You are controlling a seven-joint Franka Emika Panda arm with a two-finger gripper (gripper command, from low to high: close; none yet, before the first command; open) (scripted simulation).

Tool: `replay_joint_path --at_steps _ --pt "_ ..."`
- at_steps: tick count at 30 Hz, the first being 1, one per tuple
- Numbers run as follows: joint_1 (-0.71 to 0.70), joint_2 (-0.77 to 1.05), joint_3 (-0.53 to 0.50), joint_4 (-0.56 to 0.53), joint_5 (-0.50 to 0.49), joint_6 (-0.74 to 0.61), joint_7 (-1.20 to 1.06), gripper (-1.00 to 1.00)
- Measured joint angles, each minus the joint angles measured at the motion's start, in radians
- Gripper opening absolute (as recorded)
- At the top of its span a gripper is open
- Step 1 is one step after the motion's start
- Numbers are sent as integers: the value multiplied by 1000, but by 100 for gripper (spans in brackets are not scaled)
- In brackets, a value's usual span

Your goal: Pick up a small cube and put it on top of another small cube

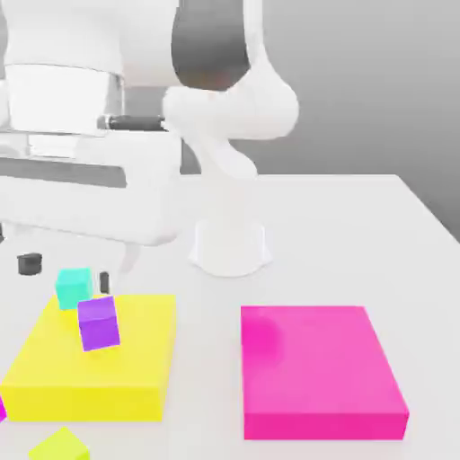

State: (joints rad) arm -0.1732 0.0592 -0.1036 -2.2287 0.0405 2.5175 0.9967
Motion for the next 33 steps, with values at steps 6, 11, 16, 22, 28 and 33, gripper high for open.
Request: replay_joint_path --at_steps 6,11,16,22,28,33 --pt "-36 219 -21 18 38 54 31 0" --pt "-71 402 -20 42 75 129 37 0" --pt "-85 497 -4 62 97 200 23 -100" --pt "-81 472 -9 56 92 180 26 -100" --pt "-69 268 -73 -36 75 67 122 -100" --pt "-85 86 -155 -173 43 25 315 -100"
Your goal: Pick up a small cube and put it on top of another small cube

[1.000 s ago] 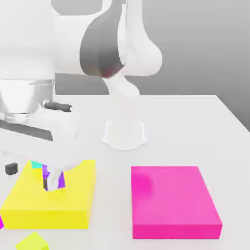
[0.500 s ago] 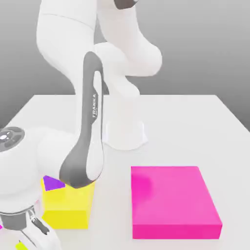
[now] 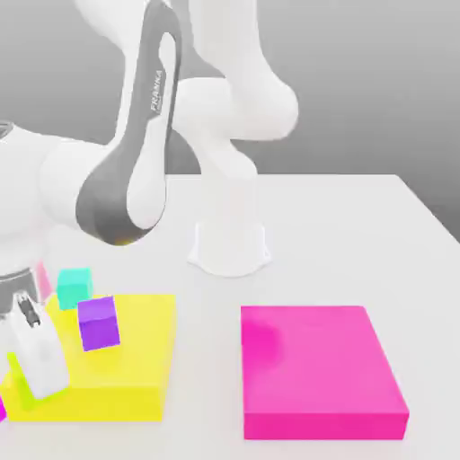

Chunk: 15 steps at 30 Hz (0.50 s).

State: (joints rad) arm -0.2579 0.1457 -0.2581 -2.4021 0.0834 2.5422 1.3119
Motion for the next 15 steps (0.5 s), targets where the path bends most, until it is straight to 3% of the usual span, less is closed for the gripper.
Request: replay_joint_path --at_steps 5,15 --pt "-76 -188 -47 -138 -83 -41 233 -100" --pt "-294 -530 -19 -404 -237 -111 676 -100"
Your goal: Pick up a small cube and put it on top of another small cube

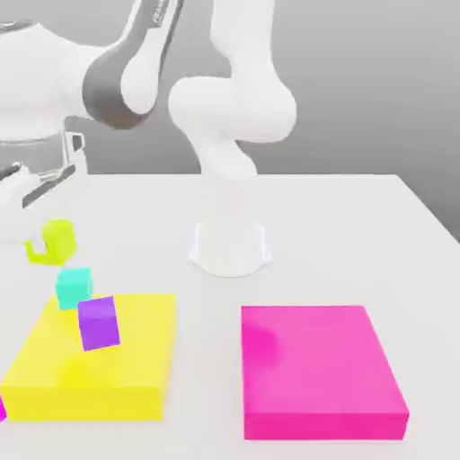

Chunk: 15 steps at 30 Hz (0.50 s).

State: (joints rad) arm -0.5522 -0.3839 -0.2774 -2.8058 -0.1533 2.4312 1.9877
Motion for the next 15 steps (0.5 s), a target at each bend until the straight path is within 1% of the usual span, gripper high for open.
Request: replay_joint_path --at_steps 5,6,12,15 --pt "1 144 -19 -49 16 192 4 -100" --pt "3 163 -21 -53 20 215 1 100" --pt "4 172 -22 -56 21 225 0 100" --pt "-5 102 -12 -41 7 140 11 100"
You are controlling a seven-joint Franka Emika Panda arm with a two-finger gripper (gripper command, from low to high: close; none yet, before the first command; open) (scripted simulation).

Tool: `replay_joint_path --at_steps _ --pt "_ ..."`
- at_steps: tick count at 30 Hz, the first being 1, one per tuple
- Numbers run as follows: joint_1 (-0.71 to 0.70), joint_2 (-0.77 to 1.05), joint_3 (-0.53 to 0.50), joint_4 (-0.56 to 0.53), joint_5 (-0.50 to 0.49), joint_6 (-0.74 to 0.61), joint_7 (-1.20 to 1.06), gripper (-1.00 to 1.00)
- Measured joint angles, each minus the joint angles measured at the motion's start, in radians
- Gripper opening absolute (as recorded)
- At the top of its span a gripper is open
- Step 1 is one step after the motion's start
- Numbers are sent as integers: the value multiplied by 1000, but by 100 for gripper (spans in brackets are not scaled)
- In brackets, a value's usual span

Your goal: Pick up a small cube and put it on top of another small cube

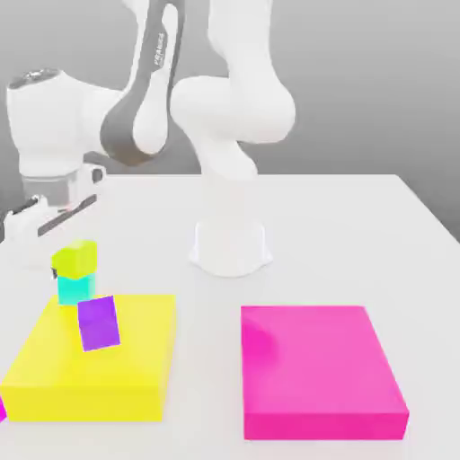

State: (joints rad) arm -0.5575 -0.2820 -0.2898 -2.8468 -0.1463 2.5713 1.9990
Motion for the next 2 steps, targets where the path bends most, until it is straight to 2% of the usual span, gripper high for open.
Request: replay_joint_path --at_steps 2 --pt "-8 -69 10 14 -9 -83 9 100"
